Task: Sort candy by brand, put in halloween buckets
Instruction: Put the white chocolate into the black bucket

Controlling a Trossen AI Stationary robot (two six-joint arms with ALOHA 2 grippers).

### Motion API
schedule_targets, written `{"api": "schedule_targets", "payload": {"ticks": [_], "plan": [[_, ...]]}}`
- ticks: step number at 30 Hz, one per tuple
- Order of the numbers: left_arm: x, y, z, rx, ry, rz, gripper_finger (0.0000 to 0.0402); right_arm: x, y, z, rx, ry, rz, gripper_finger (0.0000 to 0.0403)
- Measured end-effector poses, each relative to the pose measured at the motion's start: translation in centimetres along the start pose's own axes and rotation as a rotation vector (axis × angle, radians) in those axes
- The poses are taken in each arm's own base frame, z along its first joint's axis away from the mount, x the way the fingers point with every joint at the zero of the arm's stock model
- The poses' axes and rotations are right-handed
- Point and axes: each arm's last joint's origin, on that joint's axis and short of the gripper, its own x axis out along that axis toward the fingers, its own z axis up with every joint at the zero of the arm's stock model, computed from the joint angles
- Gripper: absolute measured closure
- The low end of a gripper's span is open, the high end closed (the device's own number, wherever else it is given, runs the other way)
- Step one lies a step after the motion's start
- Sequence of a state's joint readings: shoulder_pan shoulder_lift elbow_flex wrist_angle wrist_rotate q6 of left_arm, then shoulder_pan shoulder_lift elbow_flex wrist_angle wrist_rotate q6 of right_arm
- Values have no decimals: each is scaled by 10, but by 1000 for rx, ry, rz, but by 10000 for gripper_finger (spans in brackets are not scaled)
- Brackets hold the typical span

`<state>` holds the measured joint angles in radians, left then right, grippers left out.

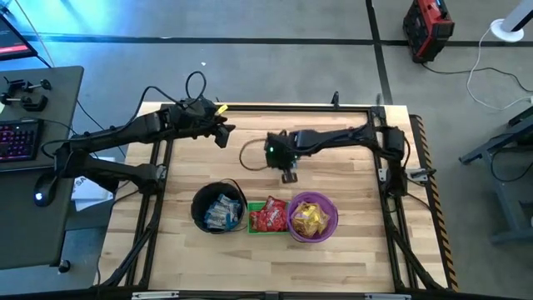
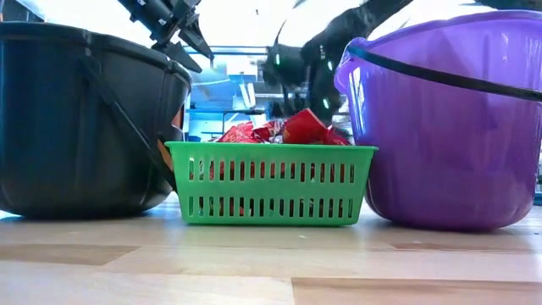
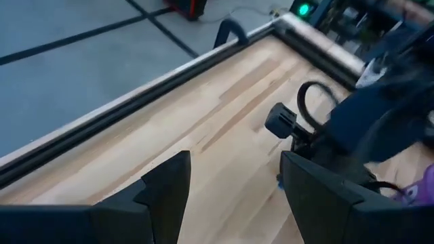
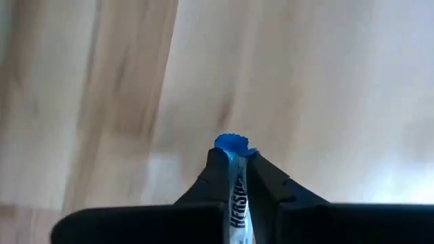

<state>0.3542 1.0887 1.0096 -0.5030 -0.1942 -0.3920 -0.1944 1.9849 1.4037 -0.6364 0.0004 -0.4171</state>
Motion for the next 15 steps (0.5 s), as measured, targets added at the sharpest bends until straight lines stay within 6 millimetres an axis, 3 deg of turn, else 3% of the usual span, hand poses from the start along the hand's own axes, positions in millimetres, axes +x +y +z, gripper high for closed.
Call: {"api": "schedule_targets", "payload": {"ticks": [7, 10, 15], "plan": [[-17, -3, 23, -19, -248, -87, 183, -68, -22, 44, 0, -263, -62, 400], [-30, -3, 35, 5, -386, -118, 183, -99, -28, 68, 42, -473, -3, 400], [-48, 0, 45, 38, -518, -127, 183, -117, -29, 93, 173, -765, 118, 400]]}}
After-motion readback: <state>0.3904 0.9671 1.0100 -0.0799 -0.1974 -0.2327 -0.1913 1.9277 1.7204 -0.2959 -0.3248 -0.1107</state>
